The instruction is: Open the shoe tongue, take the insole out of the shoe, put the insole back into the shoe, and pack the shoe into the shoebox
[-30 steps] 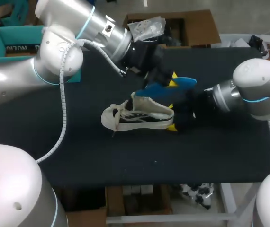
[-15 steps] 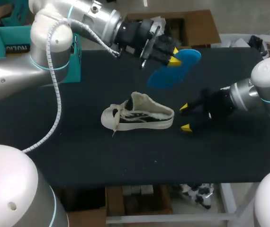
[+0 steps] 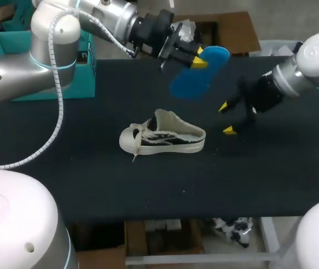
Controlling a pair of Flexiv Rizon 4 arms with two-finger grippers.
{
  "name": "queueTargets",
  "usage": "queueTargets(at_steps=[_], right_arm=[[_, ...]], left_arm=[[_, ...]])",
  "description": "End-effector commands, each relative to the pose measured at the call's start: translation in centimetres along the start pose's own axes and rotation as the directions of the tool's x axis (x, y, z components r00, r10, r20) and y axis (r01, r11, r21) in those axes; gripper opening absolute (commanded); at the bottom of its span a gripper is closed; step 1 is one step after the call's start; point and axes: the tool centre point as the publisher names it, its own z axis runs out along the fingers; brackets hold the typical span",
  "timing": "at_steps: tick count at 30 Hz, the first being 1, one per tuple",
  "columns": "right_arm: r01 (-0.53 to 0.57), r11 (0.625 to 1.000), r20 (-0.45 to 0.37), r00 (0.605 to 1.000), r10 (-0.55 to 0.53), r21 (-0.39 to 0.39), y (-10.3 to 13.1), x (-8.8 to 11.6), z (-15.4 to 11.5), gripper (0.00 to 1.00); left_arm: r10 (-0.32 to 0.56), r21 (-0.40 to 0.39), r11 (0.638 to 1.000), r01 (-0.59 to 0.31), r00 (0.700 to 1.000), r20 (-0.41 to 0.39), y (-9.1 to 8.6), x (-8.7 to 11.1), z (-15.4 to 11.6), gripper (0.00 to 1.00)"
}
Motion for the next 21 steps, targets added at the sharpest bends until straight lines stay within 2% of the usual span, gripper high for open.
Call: queueTargets(at_steps=[1,5,7,9,12,17,21], right_arm=[[0.01,0.996,-0.052,0.999,-0.006,0.087,1.3,-1.3,-1.6,1.0],[0.027,0.99,-0.074,0.997,-0.017,0.138,2.4,-2.1,-1.5,1.0],[0.029,0.984,-0.088,0.996,-0.013,0.177,3.0,-2.5,-1.2,1.0],[0.032,0.975,-0.098,0.995,-0.01,0.219,3.7,-2.8,-0.7,1.0],[0.037,0.954,-0.089,0.996,-0.011,0.297,5.2,-3.1,0.0,1.0],[0.025,0.898,-0.055,0.999,-0.001,0.44,7.8,-3.3,1.3,1.0],[0.021,0.869,-0.028,1.0,-0.009,0.495,9.2,-3.1,2.6,1.0]], left_arm=[[0.029,0.094,0.995,-0.045,0.986,0.165,-0.5,4.3,-4.2,0.0],[0.059,0.134,0.986,-0.097,0.963,0.262,-1.2,6.0,-7.0,0.0],[0.05,0.178,0.978,-0.107,0.954,0.296,-1.4,6.7,-8.2,0.0],[0.035,0.187,0.977,-0.105,0.938,0.344,-1.6,7.1,-9.2,0.0],[-0.008,0.201,0.976,-0.08,0.915,0.403,-1.8,7.2,-10.9,0.0],[-0.06,0.204,0.978,-0.039,0.887,0.457,-1.8,7.7,-13.2,0.0],[-0.093,0.213,0.977,-0.025,0.844,0.528,-1.5,8.8,-15.9,0.0]])
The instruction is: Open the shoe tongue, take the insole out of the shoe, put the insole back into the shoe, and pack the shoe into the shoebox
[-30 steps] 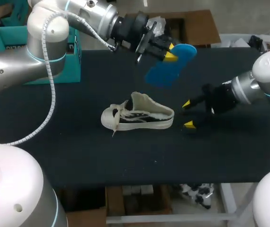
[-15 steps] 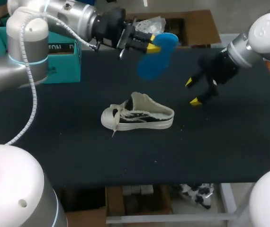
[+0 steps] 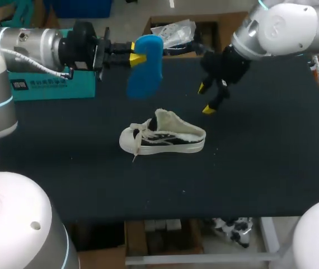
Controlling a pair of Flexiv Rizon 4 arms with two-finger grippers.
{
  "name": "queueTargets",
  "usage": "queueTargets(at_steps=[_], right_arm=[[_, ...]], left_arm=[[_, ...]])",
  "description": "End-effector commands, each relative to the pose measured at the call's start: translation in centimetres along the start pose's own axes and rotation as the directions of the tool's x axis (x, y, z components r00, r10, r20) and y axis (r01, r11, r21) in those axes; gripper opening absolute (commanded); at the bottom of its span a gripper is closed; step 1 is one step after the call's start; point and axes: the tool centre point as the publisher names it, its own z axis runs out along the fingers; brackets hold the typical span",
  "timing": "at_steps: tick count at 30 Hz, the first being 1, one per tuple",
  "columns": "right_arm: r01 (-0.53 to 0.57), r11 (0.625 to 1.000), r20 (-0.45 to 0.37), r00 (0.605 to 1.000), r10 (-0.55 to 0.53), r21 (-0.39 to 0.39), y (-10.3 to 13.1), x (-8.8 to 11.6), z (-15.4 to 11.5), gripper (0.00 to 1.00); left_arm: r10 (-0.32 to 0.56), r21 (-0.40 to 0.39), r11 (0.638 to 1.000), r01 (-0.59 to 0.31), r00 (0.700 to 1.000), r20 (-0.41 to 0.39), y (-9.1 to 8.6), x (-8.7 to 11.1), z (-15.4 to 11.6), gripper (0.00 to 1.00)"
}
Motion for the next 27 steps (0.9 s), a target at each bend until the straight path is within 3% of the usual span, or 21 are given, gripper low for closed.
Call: queueTargets(at_steps=[1,11,22,24,26,27], right_arm=[[-0.017,0.968,0.031,0.999,0.01,0.25,1.8,0.5,1.2,1.0],[-0.047,0.935,0.094,0.995,0.015,0.353,4.5,0.9,4.4,1.0],[-0.049,0.915,0.075,0.997,0.02,0.4,5.6,0.6,7.3,1.0],[-0.051,0.915,0.071,0.997,0.024,0.399,5.7,0.6,7.6,0.88],[-0.055,0.913,0.068,0.997,0.03,0.405,5.8,0.7,7.8,0.49],[-0.056,0.912,0.067,0.997,0.031,0.406,5.8,0.7,7.9,0.41]], left_arm=[[-0.007,-0.001,1.0,0.007,0.962,0.274,-0.6,1.8,-3.4,0.0],[-0.077,0.012,0.997,0.08,0.889,0.452,0.8,3.4,-10.3,0.0],[-0.113,0.016,0.992,0.122,0.849,0.515,2.0,5.5,-14.1,0.0],[-0.114,0.013,0.992,0.125,0.845,0.522,2.2,5.6,-14.5,0.0],[-0.115,0.011,0.992,0.128,0.842,0.526,2.2,5.7,-14.7,0.0],[-0.115,0.011,0.992,0.128,0.842,0.527,2.3,5.8,-14.8,0.0]])
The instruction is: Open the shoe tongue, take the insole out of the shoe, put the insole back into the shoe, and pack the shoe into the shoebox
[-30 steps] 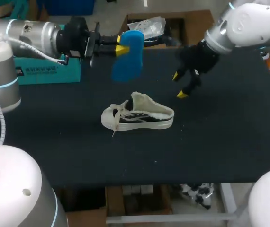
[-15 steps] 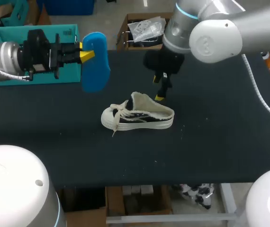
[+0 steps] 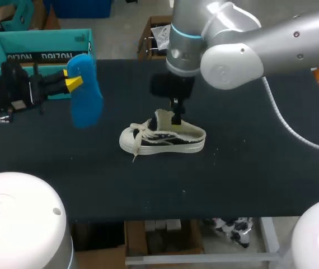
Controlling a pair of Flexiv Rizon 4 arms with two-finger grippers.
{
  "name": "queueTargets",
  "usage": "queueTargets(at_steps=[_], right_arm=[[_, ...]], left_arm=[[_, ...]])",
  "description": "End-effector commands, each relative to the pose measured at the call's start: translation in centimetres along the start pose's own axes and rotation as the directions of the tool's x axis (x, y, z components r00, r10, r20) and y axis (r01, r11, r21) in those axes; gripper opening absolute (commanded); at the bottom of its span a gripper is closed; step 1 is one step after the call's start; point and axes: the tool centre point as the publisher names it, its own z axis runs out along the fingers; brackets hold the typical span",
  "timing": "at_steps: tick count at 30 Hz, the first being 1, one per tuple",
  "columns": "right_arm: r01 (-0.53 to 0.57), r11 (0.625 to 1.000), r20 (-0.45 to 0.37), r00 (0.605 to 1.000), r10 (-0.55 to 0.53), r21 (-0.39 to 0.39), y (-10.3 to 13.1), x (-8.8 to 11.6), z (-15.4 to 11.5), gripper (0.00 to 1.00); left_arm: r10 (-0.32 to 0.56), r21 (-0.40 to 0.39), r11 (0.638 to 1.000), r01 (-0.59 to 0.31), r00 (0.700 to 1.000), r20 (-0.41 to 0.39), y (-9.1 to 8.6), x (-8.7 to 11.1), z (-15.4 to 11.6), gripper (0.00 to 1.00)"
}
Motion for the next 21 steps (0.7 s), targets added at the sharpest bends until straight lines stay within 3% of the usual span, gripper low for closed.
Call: queueTargets(at_steps=[1,4,5,6,7,17,21], right_arm=[[-0.003,0.998,-0.012,1.0,0.004,0.062,0.7,-0.4,0.3,0.38],[-0.008,0.997,-0.011,1.0,0.009,0.074,1.1,-0.4,0.2,0.31],[-0.012,0.997,-0.012,1.0,0.013,0.08,1.2,-0.4,0.2,0.2],[-0.015,0.996,-0.012,1.0,0.016,0.085,1.2,-0.4,0.2,0.04],[-0.014,0.996,-0.013,1.0,0.015,0.088,1.3,-0.4,0.3,0.0],[-0.066,0.99,-0.01,0.998,0.068,0.122,1.8,0.3,0.2,0.0],[-0.135,0.983,-0.008,0.991,0.137,0.123,1.8,0.8,-0.2,0.0]], left_arm=[[0.0,-0.004,1.0,0.001,0.981,0.192,0.0,0.6,-0.5,0.0],[-0.003,-0.008,1.0,0.005,0.981,0.193,0.2,0.5,-0.6,0.0],[-0.005,-0.012,1.0,0.007,0.981,0.192,0.3,0.4,-0.6,0.0],[-0.006,-0.018,1.0,0.009,0.981,0.192,0.4,0.4,-0.6,0.0],[-0.006,-0.024,1.0,0.011,0.981,0.192,0.5,0.3,-0.6,0.0],[-0.022,-0.015,1.0,0.025,0.983,0.18,1.2,-0.9,-0.8,0.0],[-0.018,0.001,1.0,0.018,0.991,0.135,1.4,-1.7,-0.4,0.0]])
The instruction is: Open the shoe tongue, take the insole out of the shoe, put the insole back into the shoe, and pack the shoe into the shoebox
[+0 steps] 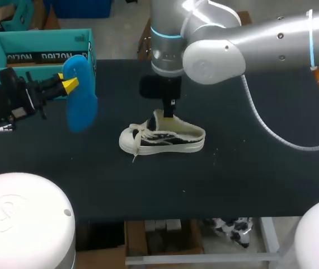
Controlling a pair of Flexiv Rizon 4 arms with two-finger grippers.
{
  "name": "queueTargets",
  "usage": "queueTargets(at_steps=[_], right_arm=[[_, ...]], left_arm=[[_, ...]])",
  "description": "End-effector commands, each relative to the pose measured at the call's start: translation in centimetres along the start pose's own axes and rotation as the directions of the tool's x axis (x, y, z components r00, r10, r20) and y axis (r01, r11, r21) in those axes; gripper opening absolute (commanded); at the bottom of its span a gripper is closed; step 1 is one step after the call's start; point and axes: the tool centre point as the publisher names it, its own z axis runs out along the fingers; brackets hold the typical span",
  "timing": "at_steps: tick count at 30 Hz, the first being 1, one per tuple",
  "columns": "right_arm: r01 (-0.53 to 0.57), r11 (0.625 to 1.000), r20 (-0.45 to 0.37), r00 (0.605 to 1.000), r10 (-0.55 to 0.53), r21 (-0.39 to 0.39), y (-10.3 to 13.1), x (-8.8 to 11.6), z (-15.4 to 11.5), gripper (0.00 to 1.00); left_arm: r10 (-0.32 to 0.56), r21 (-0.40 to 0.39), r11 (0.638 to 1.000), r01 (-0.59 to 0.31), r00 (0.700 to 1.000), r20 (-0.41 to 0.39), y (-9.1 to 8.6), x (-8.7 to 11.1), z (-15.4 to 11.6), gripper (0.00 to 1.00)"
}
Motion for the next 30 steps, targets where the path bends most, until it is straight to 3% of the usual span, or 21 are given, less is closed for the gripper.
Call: queueTargets(at_steps=[1,6,13,20,25,30], right_arm=[[-0.06,0.998,-0.006,0.998,0.061,0.024,0.2,0.5,-0.7,0.0],[-0.205,0.979,-0.029,0.978,0.205,0.0,-0.2,1.3,-1.6,0.0],[-0.434,0.899,-0.072,0.9,0.43,-0.057,-0.2,2.7,-3.5,0.0],[-0.644,0.752,-0.103,0.765,0.636,-0.138,-0.2,4.9,-4.5,0.0],[-0.729,0.656,-0.117,0.682,0.722,-0.197,0.1,6.1,-4.2,0.0],[-0.777,0.582,-0.114,0.618,0.778,-0.24,-0.3,6.5,-3.4,0.0]], left_arm=[[0.004,0.022,1.0,-0.003,0.999,-0.045,0.4,-0.8,0.8,0.0],[0.018,0.057,0.998,-0.01,0.99,-0.137,0.4,-1.6,3.0,0.0],[0.036,0.104,0.995,-0.007,0.958,-0.284,0.0,-3.6,6.8,0.0],[0.095,0.168,0.985,-0.029,0.912,-0.399,-1.2,-5.1,9.5,0.0],[0.12,0.186,0.982,-0.039,0.887,-0.445,-1.4,-6.3,10.9,0.0],[0.127,0.197,0.98,-0.038,0.877,-0.464,-1.2,-7.3,11.4,0.0]])
